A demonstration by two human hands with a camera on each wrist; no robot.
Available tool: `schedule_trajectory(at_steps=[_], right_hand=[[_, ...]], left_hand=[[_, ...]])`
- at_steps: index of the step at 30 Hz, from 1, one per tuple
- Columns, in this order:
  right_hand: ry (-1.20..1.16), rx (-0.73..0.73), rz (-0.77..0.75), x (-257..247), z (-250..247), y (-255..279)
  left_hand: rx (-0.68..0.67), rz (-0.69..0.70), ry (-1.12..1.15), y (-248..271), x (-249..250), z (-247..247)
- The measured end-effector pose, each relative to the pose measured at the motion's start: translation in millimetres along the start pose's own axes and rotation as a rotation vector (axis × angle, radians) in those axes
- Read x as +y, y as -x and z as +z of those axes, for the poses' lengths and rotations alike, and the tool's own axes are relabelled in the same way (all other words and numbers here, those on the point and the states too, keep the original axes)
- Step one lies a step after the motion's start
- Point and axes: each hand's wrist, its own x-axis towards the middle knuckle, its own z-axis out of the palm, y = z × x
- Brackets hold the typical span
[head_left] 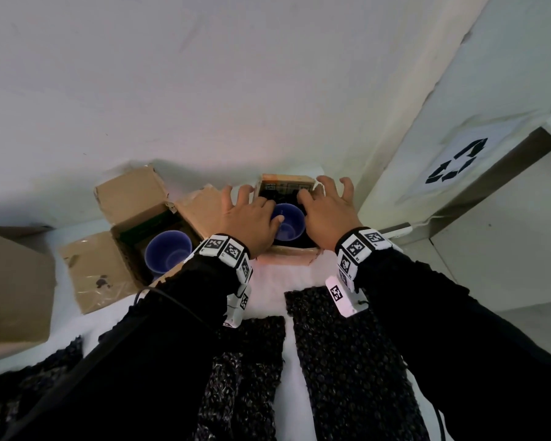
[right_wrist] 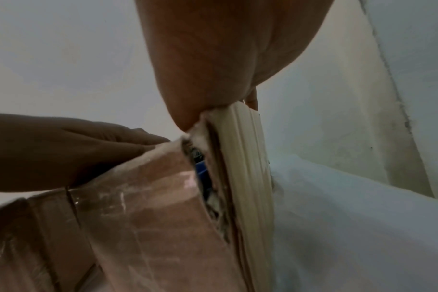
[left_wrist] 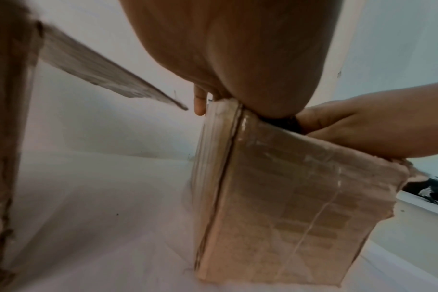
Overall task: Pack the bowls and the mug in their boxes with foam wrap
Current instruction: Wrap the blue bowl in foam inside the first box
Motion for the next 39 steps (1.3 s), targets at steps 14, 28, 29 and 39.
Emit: schedule_trajectory(at_steps=[14, 28, 29, 39], right_hand=[[-0.339, 0.243, 0.060, 14, -26, 73], [-0.251, -0.275, 0.374, 15, 39, 239], [-0.289, -0.246, 0.368, 15, 43, 240], [-0.995, 0.129, 0.180, 20, 21, 239]], left_hand=[[0.021, 0.104, -0.013, 60, 34, -34], [-0.297, 0.075, 0.228, 172, 114, 22], [-0.311, 0.074, 0.237, 175, 116, 23], [0.054, -0.398, 1.076, 170, 121, 19]])
